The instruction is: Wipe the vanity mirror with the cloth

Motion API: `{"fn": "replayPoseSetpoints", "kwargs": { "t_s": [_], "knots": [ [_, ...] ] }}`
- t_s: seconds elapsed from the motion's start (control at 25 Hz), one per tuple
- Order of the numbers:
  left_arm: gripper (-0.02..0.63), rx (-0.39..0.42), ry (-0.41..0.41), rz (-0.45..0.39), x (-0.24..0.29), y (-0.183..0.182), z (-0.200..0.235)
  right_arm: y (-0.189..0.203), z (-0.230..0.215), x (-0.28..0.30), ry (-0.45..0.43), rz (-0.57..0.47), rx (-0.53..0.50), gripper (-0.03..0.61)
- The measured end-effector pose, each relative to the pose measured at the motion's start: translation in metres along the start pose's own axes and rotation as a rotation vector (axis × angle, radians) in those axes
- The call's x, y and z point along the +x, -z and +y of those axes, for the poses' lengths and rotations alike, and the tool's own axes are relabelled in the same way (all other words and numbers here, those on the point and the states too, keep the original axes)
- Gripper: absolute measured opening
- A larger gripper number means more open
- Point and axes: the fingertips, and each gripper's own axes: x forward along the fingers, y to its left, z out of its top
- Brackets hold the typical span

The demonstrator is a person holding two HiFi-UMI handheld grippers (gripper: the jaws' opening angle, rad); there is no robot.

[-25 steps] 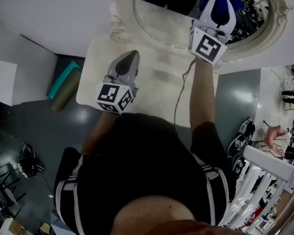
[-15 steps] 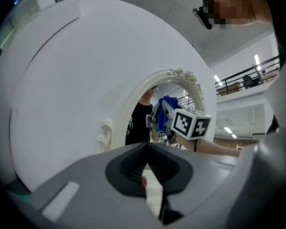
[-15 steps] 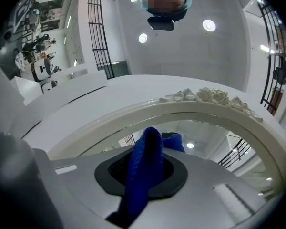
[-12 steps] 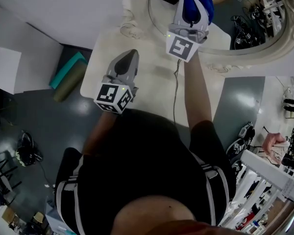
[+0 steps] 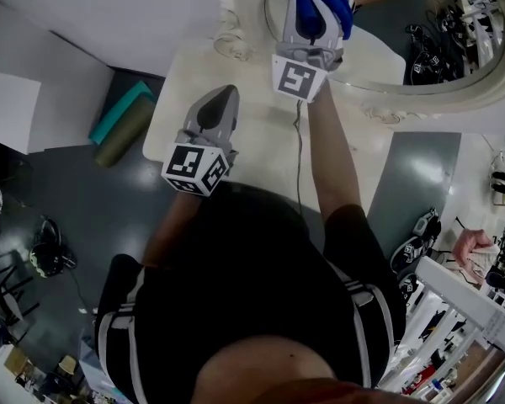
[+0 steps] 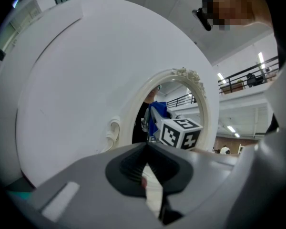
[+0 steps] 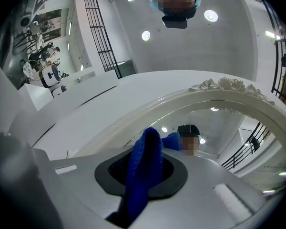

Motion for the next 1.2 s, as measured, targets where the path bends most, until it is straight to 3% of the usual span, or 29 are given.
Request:
{"fn": "replayPoseSetpoints", "kwargs": {
  "t_s": [0.48,0.68,0.84,1.0,1.08,1.2],
  "knots": [
    [0.011,0.008,-0.013,-0.001,-0.016,0.003,-0.001,0.021,0.048,-0.004,-0.157,0.038,0.135,0.040],
    [0.011,0.012,0.012,-0.001,-0.021,0.003,-0.013,-0.014,0.034,-0.025,-0.249,-0.087,0.240,0.040],
    [0.011,0.014,0.036,0.000,-0.019,0.003,-0.022,-0.043,-0.004,-0.056,-0.176,-0.133,0.449,0.040],
    [0.011,0.022,0.063,0.004,-0.013,0.005,-0.035,-0.035,-0.045,-0.103,-0.055,-0.115,0.657,0.040],
    [0.011,0.027,0.077,0.007,-0.009,0.006,-0.042,-0.019,-0.066,-0.130,0.035,-0.091,0.706,0.040],
    [0.011,0.029,0.101,0.017,-0.001,0.011,-0.053,0.011,-0.097,-0.170,0.179,-0.038,0.698,0.040]
  ]
}}
